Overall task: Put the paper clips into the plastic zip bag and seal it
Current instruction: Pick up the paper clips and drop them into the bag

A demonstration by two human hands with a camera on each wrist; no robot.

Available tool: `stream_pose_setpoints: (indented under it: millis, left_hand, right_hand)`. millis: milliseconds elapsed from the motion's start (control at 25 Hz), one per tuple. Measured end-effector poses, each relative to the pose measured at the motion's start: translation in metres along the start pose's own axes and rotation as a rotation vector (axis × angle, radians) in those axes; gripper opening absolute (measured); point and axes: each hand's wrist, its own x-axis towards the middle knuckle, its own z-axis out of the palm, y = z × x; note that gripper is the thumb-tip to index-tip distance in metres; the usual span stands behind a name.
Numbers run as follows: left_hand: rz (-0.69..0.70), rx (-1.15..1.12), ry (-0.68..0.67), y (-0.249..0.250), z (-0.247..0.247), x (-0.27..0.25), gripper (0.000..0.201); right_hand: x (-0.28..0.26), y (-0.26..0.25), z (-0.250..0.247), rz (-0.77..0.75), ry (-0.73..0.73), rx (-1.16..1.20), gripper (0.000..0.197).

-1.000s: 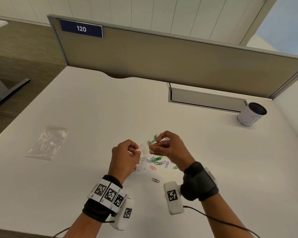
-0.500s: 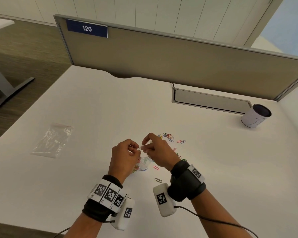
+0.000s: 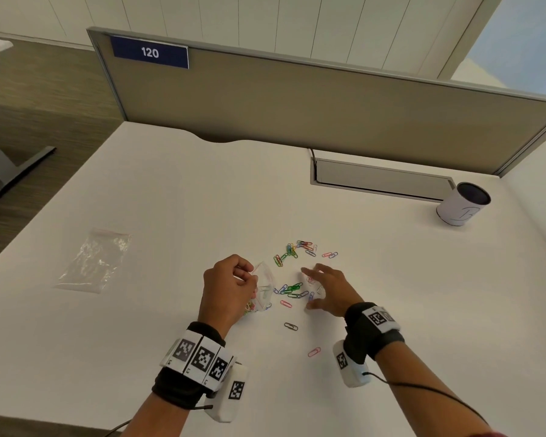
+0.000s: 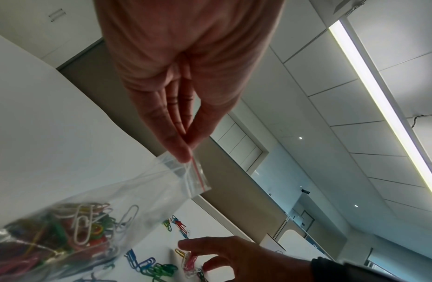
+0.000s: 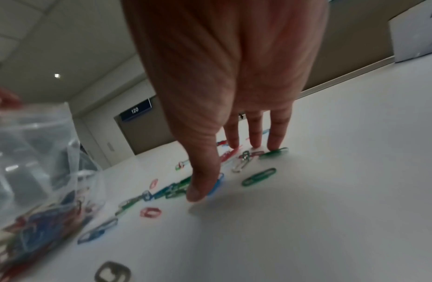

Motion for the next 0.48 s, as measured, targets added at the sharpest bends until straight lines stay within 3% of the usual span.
stream_pose_setpoints:
  millis: [280, 480]
  left_hand:
    - [-0.007, 0.034, -0.017, 0.001, 0.002, -0.004, 0.007]
    - [-0.012, 0.038, -0.025, 0.002, 0.002, -0.003, 0.007]
  right_hand:
    - [0.013, 0.005, 0.021, -0.110, 0.284, -0.019, 0.022]
    - [0.013, 0.003, 0.021, -0.177, 0.293, -0.239, 0.013]
